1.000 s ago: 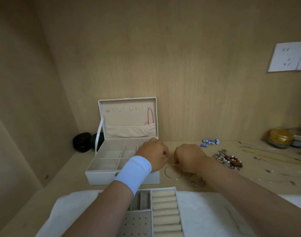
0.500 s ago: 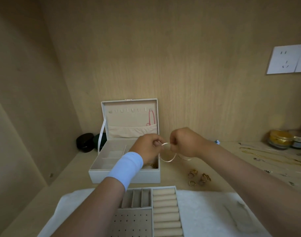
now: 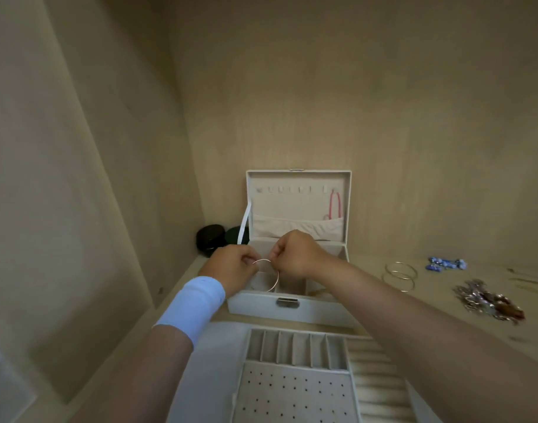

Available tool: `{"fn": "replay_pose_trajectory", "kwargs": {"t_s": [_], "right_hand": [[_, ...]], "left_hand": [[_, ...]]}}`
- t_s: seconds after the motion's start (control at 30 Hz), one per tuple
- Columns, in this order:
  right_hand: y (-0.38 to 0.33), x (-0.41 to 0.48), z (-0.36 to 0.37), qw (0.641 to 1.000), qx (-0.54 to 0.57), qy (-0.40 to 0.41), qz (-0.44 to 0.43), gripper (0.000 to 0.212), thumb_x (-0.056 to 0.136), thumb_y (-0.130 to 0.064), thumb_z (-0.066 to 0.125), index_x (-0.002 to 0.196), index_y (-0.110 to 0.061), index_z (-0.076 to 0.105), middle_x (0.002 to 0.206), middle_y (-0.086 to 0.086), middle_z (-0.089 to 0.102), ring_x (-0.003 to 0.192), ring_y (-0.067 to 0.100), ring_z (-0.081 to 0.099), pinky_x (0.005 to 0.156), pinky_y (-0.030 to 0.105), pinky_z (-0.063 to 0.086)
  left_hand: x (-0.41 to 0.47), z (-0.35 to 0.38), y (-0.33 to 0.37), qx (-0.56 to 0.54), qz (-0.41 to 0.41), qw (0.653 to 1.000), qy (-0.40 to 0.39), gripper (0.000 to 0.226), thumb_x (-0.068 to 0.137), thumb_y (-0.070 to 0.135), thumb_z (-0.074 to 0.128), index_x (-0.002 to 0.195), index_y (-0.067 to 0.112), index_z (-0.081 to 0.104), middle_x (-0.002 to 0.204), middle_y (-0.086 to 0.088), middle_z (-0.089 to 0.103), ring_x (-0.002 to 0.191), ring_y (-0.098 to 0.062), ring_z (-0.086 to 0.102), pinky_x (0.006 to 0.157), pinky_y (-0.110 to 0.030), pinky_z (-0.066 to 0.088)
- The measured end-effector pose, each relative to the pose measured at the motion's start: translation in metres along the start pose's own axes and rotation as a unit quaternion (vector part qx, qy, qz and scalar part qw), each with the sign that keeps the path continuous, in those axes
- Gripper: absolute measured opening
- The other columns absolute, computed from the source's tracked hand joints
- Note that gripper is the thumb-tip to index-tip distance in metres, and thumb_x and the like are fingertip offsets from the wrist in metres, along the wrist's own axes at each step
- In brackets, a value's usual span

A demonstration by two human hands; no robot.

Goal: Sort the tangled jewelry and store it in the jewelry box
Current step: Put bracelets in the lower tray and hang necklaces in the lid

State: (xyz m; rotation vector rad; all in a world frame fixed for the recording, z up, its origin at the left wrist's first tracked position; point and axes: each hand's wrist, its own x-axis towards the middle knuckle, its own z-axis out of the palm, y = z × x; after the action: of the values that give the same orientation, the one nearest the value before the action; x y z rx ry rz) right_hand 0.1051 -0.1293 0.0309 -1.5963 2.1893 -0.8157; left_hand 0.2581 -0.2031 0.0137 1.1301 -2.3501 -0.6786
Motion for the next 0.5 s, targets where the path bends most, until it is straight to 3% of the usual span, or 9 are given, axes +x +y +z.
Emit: {"fn": "replay_pose_trajectory", "kwargs": {"t_s": [0.13, 0.2, 0.33, 0.5], "right_hand": [[-0.006, 0.007, 0.02, 0.995, -0.09, -0.026, -0.031, 0.018, 0.087, -0.021, 0.064, 0.073, -0.028, 0.073, 0.085, -0.009, 0.071, 0.089, 0.016, 0.068, 0.079, 0.029, 0.054], [-0.008, 0.008, 0.025, 0.991, -0.123, -0.034, -0.039, 0.015, 0.088, -0.028, 0.065, 0.078, -0.025, 0.076, 0.086, -0.002, 0.072, 0.088, 0.02, 0.067, 0.077, 0.032, 0.055], [-0.005, 0.006, 0.027, 0.987, -0.147, -0.048, -0.053, 0.023, 0.088, -0.03, 0.065, 0.067, -0.022, 0.069, 0.071, -0.001, 0.062, 0.078, 0.022, 0.062, 0.069, 0.031, 0.05], [0.011, -0.006, -0.005, 0.994, -0.078, 0.0, -0.08, 0.017, 0.085, -0.02, 0.065, 0.09, -0.025, 0.08, 0.091, -0.006, 0.076, 0.088, 0.014, 0.068, 0.082, 0.035, 0.057]], "left_hand": [[-0.008, -0.003, -0.011, 0.081, 0.047, 0.995, -0.038, 0.025, 0.091, 0.023, 0.063, 0.114, 0.025, 0.072, 0.109, 0.006, 0.07, 0.1, -0.015, 0.064, 0.093, -0.031, 0.05], [-0.01, -0.003, -0.009, 0.103, 0.076, 0.991, -0.04, 0.024, 0.091, 0.021, 0.061, 0.111, 0.026, 0.073, 0.107, 0.004, 0.071, 0.098, -0.016, 0.063, 0.091, -0.032, 0.051], [-0.009, -0.003, -0.008, 0.104, 0.068, 0.991, -0.05, 0.019, 0.089, 0.02, 0.062, 0.102, 0.027, 0.073, 0.101, 0.006, 0.072, 0.092, -0.015, 0.065, 0.089, -0.031, 0.053], [-0.004, 0.003, 0.017, 0.098, 0.076, 0.992, -0.031, 0.009, 0.088, 0.031, 0.061, 0.09, 0.038, 0.065, 0.092, 0.016, 0.067, 0.084, -0.011, 0.063, 0.08, -0.027, 0.053]]}}
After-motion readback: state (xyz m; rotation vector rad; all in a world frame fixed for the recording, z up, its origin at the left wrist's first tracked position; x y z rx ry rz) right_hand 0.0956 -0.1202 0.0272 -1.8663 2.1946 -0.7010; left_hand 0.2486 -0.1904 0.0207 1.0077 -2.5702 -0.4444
